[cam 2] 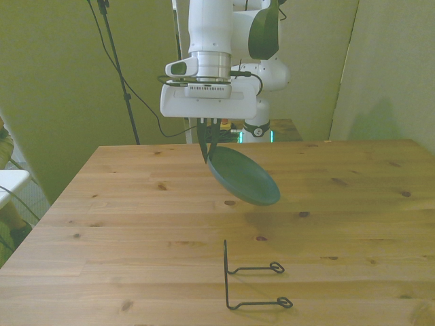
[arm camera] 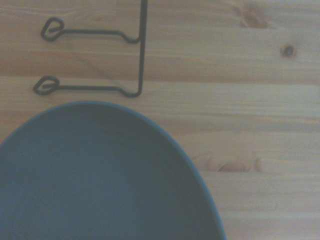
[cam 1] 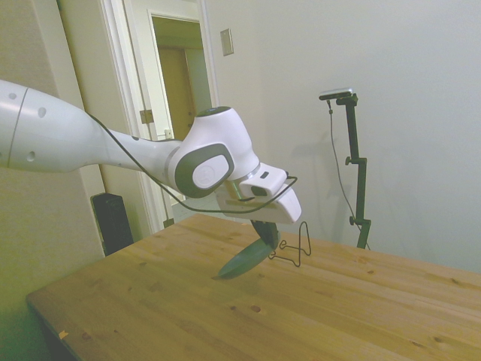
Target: Load the plate
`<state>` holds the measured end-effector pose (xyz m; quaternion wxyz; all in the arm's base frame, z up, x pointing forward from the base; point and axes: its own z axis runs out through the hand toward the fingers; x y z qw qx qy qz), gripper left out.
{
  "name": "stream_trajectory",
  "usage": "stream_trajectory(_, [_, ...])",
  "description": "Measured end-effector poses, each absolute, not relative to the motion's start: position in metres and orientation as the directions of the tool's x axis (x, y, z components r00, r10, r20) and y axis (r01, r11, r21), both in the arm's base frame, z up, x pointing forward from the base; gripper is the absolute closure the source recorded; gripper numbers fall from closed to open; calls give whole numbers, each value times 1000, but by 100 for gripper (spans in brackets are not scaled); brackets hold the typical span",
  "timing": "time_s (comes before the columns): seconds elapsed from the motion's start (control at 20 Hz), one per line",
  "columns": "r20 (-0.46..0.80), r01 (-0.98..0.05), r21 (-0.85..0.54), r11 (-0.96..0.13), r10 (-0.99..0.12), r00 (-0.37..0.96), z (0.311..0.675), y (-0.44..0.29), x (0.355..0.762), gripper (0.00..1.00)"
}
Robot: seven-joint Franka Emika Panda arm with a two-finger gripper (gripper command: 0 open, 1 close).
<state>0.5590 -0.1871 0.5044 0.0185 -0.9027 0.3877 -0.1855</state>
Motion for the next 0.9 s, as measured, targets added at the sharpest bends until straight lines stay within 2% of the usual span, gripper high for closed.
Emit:
stream_trajectory(0.5, [398, -667, -129, -734, -654, 643, 531, -165, 636, 100])
stream_trajectory(0.9, [465, -651, -81, -755, -607, 645, 563, -146, 670, 100])
